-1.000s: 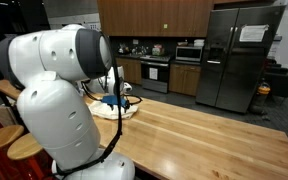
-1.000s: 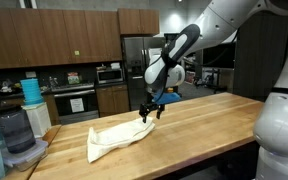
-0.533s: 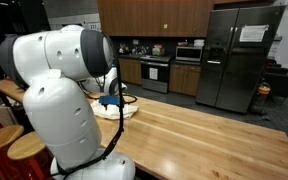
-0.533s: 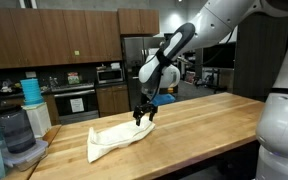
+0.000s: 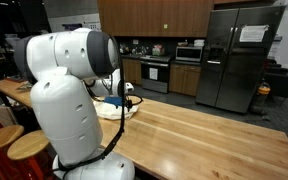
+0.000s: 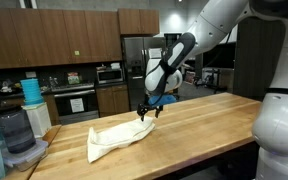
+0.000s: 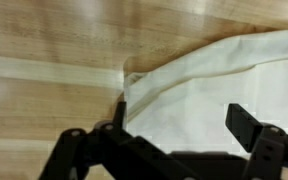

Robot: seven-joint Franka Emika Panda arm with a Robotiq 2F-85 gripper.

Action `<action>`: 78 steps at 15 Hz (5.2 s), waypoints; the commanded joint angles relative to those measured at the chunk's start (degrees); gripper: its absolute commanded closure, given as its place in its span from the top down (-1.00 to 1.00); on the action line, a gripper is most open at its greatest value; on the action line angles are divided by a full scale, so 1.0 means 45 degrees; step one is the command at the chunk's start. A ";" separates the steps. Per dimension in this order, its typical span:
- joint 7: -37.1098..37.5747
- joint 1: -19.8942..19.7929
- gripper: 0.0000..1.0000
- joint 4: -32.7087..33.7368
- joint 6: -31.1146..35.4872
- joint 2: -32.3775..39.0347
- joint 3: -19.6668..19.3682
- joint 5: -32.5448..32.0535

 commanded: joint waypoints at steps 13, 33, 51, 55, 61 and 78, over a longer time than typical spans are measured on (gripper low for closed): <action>0.5227 -0.0420 1.00 0.1199 -0.0103 0.1921 -0.0463 -0.2903; 0.3021 -0.0241 -0.87 0.2220 0.1000 0.3563 -0.0756 0.0437; 0.2720 0.0197 -0.70 0.1244 0.2033 0.1501 -0.0614 0.0828; 0.2720 0.0198 -0.70 0.1243 0.2033 0.1501 -0.0613 0.0828; 0.2720 0.0198 -0.70 0.1243 0.2032 0.1500 -0.0613 0.0828; 0.3093 0.0179 -0.93 0.1024 0.2342 0.0533 -0.0609 0.0329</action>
